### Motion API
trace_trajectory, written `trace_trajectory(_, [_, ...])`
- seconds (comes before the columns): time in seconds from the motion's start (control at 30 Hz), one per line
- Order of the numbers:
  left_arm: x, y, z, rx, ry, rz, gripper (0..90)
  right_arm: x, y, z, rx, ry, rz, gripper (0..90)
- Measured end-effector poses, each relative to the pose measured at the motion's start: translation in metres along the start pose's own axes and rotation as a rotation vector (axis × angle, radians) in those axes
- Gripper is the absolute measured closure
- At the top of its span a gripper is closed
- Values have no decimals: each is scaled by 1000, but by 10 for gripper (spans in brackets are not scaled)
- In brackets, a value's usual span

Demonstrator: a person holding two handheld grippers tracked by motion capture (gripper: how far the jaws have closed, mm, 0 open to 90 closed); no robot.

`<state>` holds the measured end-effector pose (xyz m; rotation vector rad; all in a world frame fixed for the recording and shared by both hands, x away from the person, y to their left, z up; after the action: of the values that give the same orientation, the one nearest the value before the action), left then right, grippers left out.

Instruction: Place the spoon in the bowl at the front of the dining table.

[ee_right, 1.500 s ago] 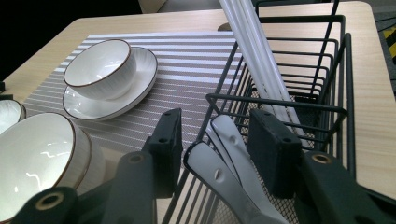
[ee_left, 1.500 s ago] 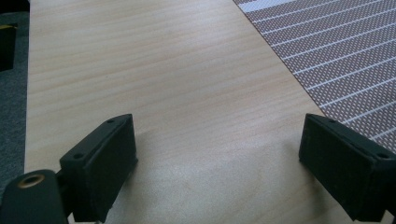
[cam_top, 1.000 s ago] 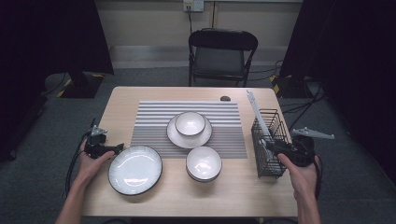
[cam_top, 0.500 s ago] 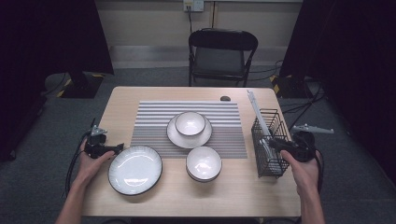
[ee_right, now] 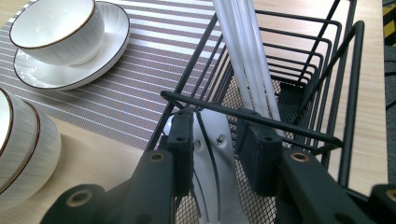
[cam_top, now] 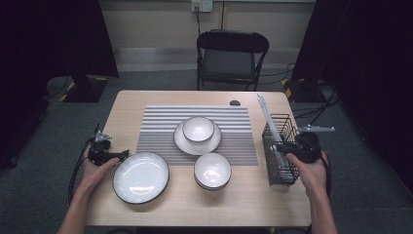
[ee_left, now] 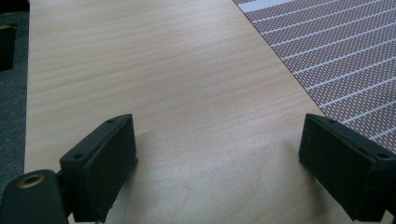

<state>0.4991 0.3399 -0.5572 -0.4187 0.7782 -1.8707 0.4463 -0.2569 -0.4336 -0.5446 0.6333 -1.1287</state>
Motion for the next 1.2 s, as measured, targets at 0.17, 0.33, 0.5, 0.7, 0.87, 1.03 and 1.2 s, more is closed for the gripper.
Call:
trace_trajectory(0.17, [0,0,0,0,0,0,106,-1,2,-1,-17,-39,-36,666])
trace_trajectory(0.33, [0,0,0,0,0,0,107,0,3,-2,-28,-71,-73,704])
trace_trajectory(0.5, [0,0,0,1,0,0,107,3,3,-2,-24,-65,-81,742])
trace_trajectory(0.7, [0,0,0,1,0,0,107,3,3,-3,-30,-90,-83,758])
trace_trajectory(0.87, [0,0,0,0,0,0,107,3,3,-3,-33,-104,-84,771])
trace_trajectory(1.03, [0,0,0,2,0,0,107,4,4,-3,-29,-98,-86,793])
trace_trajectory(1.2, [0,0,0,1,1,0,107,6,4,-2,-24,-95,-84,818])
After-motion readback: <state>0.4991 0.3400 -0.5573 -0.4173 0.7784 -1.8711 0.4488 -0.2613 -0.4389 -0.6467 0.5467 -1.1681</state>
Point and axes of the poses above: each handheld gripper's, and its own axes: y roughly forward along the jaws, z roughly out of its top, x roughly to its right, the point moved 8 cm from there along y, roughly forward along the jaws, and after that the axes turned 5 degrees about y, right-handed, at the moved point
